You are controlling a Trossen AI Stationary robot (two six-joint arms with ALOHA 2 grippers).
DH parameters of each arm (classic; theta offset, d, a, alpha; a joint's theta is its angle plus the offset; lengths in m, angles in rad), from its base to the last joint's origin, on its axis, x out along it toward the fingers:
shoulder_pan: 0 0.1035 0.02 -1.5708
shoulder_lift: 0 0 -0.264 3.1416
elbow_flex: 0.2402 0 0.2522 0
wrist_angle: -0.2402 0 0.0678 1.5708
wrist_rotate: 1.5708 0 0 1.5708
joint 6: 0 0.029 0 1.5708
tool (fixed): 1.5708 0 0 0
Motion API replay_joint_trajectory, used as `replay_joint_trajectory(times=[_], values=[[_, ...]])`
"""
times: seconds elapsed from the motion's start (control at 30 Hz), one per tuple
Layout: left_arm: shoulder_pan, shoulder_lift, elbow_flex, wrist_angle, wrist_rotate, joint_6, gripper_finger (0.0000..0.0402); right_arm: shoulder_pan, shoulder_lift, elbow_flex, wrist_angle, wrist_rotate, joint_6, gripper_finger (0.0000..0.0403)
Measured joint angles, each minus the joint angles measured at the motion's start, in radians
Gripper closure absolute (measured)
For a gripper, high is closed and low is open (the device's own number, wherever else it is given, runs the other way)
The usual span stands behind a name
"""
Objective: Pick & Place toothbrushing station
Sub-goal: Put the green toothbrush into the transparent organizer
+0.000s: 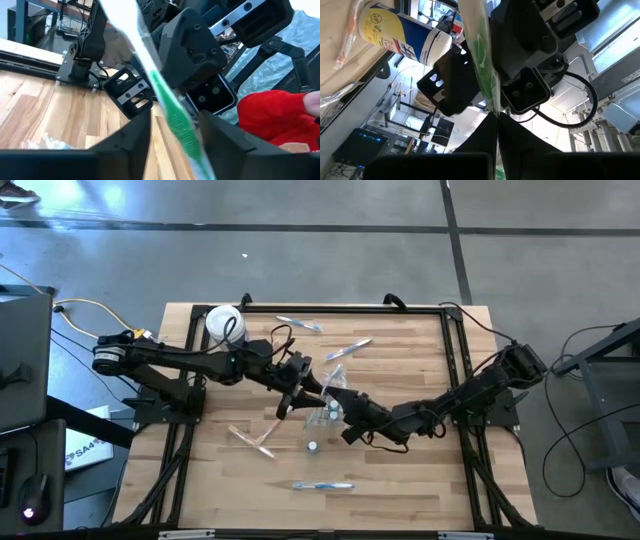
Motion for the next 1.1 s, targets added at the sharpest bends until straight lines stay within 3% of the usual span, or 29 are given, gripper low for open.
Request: replay_joint_trajectory(times=[0.23, 0.5, 0.7, 0.93, 1.1], values=[[0.0, 0.0, 0.0, -0.005, 0.0, 0.027, 0.0364, 0.001, 0.0, 0.0, -0.004, -0.002, 0.026, 0.04], [0.0, 0.0, 0.0, -0.004, 0.022, 0.023, 0.0364, 0.021, 0.0, 0.001, -0.019, 0.004, 0.094, 0.0393], [0.0, 0.0, 0.0, 0.004, 0.022, 0.011, 0.0364, 0.061, 0.0, 0.001, 0.005, 0.052, 0.173, 0.0343], [0.0, 0.0, 0.0, 0.0, 0.014, 0.022, 0.0364, 0.132, -0.006, 0.001, 0.187, 0.191, 0.176, 0.0265], [0.0, 0.0, 0.0, -0.016, 0.003, 0.115, 0.0364, 0.174, -0.033, -0.001, 0.372, 0.246, 0.183, 0.0241]])
